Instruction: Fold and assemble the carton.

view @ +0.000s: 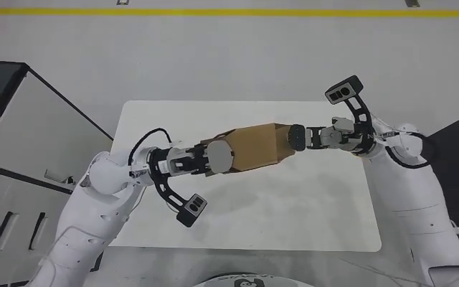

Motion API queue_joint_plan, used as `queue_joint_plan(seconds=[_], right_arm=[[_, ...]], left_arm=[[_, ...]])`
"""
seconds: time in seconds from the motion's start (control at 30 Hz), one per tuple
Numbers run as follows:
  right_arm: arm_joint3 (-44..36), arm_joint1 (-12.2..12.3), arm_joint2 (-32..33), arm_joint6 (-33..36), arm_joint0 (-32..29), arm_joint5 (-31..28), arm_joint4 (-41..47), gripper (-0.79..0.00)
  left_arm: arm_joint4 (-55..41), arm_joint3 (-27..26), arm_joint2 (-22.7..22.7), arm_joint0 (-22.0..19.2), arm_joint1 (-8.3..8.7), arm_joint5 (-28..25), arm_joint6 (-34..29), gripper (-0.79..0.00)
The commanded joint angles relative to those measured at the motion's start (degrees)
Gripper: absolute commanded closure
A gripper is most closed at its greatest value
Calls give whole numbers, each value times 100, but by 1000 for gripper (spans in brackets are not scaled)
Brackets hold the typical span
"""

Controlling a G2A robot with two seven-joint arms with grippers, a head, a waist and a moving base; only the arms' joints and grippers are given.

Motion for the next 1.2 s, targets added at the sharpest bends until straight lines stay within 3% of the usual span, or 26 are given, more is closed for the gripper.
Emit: queue_joint_plan(seconds=[0.0, 0.8, 1.17], right_arm=[[25, -18, -75, 10, 36, 81, 31, -785], [64, -135, -334, 328, 32, 387, 102, -785], [-54, -151, -325, 555, 95, 61, -373, -785]], left_arm=[[0, -19, -16, 21, 4, -5, 4, 0], [97, -110, 47, 101, 3, -2, -155, 0], [75, -124, 70, 115, 10, -64, -87, 0]])
